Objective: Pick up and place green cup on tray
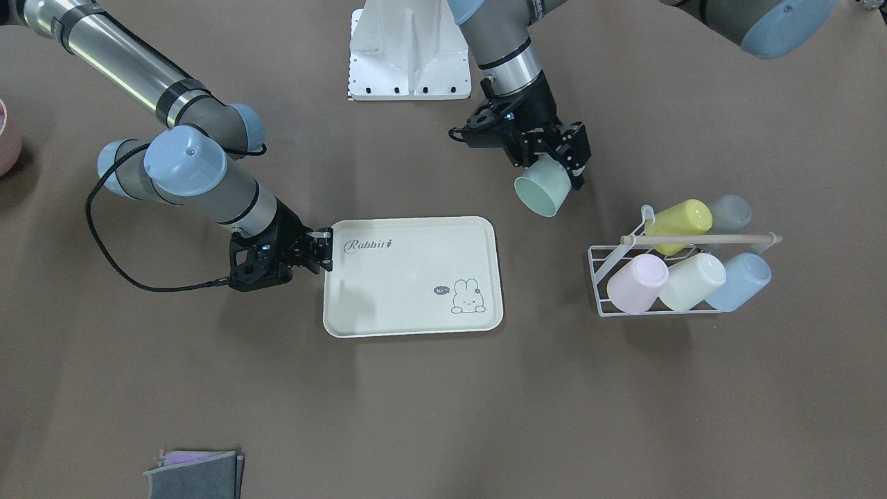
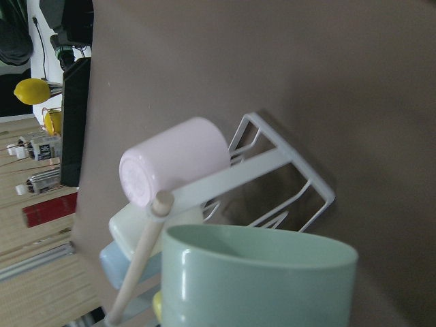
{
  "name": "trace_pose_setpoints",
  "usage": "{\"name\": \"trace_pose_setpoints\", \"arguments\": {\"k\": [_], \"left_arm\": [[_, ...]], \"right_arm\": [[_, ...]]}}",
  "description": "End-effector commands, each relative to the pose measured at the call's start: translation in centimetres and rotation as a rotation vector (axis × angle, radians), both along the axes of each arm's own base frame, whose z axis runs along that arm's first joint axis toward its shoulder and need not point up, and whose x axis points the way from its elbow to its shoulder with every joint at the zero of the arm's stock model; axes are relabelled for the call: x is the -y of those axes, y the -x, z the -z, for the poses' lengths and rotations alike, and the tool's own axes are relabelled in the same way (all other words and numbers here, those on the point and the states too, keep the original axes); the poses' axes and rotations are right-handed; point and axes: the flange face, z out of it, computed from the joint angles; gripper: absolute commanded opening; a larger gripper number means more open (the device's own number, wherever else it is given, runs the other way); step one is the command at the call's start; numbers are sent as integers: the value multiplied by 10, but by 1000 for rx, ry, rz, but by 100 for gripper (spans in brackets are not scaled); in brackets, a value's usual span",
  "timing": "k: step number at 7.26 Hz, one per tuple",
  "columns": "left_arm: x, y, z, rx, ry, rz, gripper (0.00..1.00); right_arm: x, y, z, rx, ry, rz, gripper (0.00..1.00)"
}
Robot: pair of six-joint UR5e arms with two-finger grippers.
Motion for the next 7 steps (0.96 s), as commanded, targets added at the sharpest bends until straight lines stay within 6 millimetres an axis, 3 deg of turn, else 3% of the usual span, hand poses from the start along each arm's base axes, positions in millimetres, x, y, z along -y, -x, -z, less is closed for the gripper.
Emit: {"name": "trace_pose_setpoints", "arguments": {"k": [1,3,5,6,7], "left_arm": [[6,-16,12,-404,-45,151,27],[17,-36,24,-640,-160,220,28],[22,-98,4,-857,-298,277,27],[15,-108,-1,-854,-325,303,27],[17,-122,-15,-837,-364,357,27]], "right_arm": [[40,-68,4,39,39,-29,100],[65,-133,-11,48,64,-83,100],[71,-187,-32,19,30,-147,100],[70,-221,-48,-13,-66,-152,100],[47,-244,-74,-60,-114,-174,100]]}}
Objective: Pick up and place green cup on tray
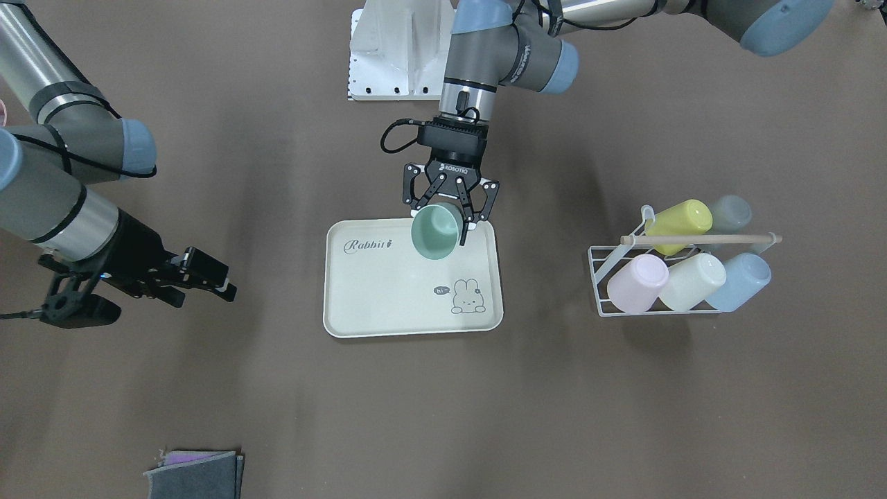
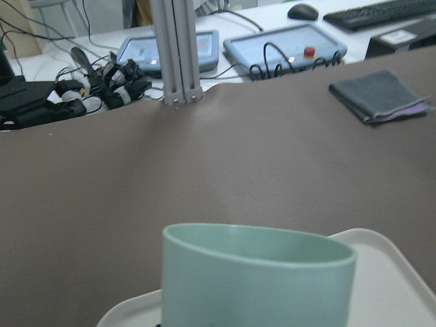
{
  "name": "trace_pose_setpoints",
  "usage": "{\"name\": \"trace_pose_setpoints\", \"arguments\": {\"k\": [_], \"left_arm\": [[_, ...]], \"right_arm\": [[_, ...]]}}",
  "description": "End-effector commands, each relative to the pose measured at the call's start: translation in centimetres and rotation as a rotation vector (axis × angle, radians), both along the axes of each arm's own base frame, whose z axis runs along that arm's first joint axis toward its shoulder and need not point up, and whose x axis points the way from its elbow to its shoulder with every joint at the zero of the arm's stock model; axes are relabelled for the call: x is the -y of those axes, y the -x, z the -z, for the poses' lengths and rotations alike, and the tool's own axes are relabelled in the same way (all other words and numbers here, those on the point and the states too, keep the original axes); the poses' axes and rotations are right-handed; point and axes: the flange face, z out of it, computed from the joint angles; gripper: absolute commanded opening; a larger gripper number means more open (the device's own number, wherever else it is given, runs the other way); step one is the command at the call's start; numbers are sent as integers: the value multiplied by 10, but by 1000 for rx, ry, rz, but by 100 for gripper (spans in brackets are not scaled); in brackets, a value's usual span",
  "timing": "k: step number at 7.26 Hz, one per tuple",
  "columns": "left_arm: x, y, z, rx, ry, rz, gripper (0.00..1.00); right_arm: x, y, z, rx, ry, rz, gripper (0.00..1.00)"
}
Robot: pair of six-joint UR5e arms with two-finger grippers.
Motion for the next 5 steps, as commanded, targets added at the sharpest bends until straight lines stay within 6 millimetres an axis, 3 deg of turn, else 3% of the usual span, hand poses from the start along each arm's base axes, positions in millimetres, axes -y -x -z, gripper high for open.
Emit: {"name": "trace_pose_setpoints", "arguments": {"k": [1,2,4,5], "left_arm": [[8,-34,-18,-44,-43,112,26],[14,-48,-23,-53,-49,129,26],[24,-75,-38,-52,-51,140,28],[29,-81,-35,-57,-51,145,28]], "right_arm": [[-41,-49,-34,-92,-74,-28,100],[-52,-63,-16,-174,-82,-3,100],[-85,-94,23,-509,-191,102,100],[-95,-101,28,-555,-188,134,100]]}}
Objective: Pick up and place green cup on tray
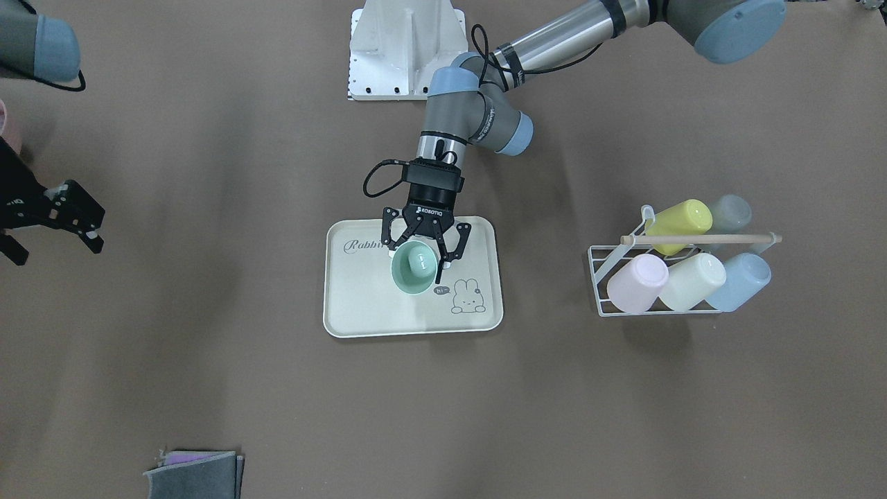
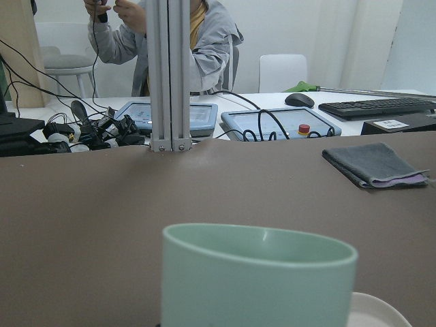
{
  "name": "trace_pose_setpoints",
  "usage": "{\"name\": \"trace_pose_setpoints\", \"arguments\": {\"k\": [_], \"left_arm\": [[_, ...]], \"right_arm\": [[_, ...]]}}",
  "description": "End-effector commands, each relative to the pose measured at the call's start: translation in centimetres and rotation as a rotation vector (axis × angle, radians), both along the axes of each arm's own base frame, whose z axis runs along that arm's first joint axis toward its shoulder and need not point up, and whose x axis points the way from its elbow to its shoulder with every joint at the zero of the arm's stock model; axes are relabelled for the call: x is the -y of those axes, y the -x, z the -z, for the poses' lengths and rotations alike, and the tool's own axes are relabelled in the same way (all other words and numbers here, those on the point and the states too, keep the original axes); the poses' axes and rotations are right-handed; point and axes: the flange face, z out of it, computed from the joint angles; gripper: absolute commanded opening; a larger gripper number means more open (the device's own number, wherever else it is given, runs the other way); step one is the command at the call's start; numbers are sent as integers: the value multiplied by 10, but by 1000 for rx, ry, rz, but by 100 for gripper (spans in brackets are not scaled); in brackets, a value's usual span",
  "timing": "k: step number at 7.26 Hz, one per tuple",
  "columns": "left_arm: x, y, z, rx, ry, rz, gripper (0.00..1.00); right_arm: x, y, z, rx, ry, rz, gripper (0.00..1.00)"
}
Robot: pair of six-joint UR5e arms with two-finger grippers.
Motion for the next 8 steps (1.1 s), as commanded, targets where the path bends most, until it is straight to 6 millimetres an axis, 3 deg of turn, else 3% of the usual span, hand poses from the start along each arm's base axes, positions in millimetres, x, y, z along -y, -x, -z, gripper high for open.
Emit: {"name": "trace_pose_setpoints", "arguments": {"k": [1,2,3,5,7,8], "left_arm": [[11,-12,-6,-8,-3,13,28],[27,-5,-10,-2,2,27,28],[29,-7,-11,5,5,30,28],[41,-6,-22,21,19,41,28],[42,-20,-33,28,44,38,28],[40,-23,-35,-16,74,20,28]], "right_arm": [[-25,-25,-4,-128,21,51,100],[-30,-41,-37,-158,63,61,100],[-33,-69,-64,-206,46,114,100],[-46,-122,-104,-183,104,113,100],[-43,-180,-164,-131,182,113,100],[-46,-195,-173,-130,191,99,100]]}}
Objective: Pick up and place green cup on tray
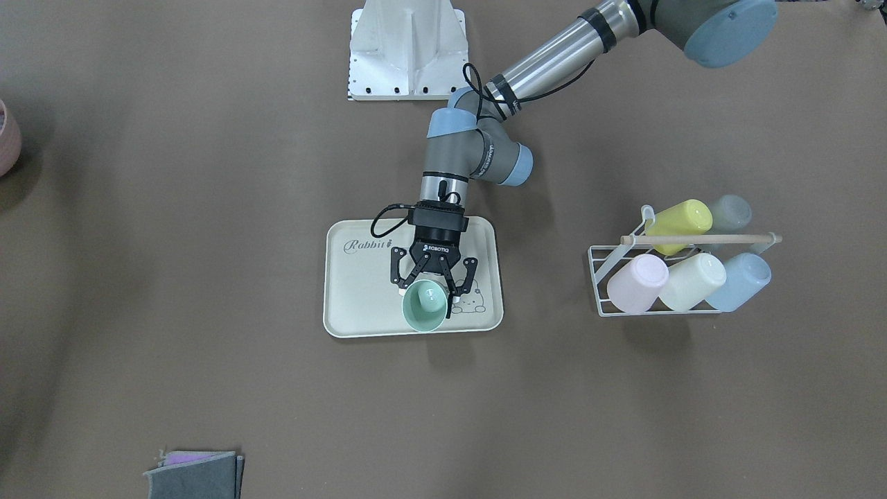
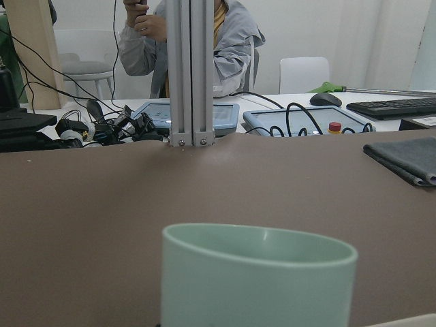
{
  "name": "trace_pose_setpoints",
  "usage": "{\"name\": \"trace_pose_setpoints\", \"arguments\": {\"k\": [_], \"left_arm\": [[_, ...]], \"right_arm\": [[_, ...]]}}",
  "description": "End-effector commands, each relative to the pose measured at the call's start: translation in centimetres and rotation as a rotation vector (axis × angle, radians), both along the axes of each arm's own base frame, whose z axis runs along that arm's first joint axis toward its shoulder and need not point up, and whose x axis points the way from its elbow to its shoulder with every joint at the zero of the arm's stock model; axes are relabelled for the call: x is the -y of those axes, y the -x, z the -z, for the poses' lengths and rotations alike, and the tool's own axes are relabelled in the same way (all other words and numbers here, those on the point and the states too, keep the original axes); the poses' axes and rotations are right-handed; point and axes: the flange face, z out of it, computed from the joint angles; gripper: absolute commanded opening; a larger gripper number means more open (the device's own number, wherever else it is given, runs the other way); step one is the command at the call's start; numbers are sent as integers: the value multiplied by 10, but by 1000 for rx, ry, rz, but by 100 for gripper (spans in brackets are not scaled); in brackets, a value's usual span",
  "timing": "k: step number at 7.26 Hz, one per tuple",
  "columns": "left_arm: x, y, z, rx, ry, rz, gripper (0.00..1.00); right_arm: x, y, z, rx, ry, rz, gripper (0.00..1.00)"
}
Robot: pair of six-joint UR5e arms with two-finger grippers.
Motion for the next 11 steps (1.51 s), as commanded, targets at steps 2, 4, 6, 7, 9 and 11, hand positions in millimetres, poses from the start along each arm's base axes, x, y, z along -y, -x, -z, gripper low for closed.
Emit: {"name": "trace_pose_setpoints", "arguments": {"k": [2,4,6,7,9,11], "left_arm": [[-4,-6,-2,-46,30,-14,29],[-11,-8,2,-58,26,-22,35],[-25,-13,3,-100,10,-45,57],[-27,-12,5,-107,9,-46,70],[-35,-15,1,-113,6,-56,84],[-44,-15,-3,-144,-7,-65,91]], "right_arm": [[-25,-42,-50,7,76,-39,100],[-16,-35,-81,85,118,-35,100],[-18,-41,-113,145,73,-73,100],[-15,-41,-109,149,92,-112,100],[-10,-39,-99,168,99,-138,100],[-11,-38,-92,189,135,-194,100]]}}
